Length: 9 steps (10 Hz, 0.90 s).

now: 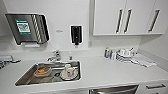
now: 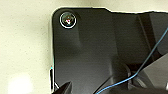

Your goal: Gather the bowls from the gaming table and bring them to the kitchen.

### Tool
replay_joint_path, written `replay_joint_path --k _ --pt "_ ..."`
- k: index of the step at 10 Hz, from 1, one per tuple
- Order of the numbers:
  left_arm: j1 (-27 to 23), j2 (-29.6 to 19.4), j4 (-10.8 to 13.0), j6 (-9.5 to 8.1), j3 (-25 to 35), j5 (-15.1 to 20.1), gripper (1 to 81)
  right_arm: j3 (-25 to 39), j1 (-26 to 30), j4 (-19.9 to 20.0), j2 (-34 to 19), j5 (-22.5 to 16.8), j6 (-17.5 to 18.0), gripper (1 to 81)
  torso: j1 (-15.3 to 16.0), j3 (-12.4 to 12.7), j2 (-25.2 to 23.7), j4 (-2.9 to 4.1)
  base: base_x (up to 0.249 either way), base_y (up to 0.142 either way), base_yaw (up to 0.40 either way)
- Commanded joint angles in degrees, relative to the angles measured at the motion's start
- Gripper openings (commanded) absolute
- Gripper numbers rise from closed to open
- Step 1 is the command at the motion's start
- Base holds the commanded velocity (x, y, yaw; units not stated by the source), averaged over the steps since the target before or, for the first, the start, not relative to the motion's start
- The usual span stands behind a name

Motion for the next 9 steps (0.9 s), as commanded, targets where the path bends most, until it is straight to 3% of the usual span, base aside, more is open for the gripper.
replay_joint_path --k 1,5,7,9 --pt "-2.9 -0.8 -0.8 0.11 -1.6 2.7 81.1 -1.9 -1.0 -0.3 3.5 5.6 -10.5 81.1 0.0 0.0 0.0 0.0 0.0 0.0 0.0" --pt "-5.0 -1.3 -0.4 0.38 -3.4 1.9 81.1 -0.8 -4.4 0.2 5.3 10.0 -20.7 81.1 0.0 0.0 0.0 0.0 0.0 0.0 0.0" --pt "-5.0 -1.1 -0.7 0.47 -3.4 1.2 81.1 -0.1 -5.1 3.7 5.7 11.8 -25.1 81.1 0.0 0.0 0.0 0.0 0.0 0.0 0.0" --pt "-5.0 -1.0 -0.7 0.46 -3.4 1.2 81.1 0.7 -5.8 4.1 6.0 11.8 -26.4 81.1 0.0 0.0 0.0 0.0 0.0 0.0 0.0"
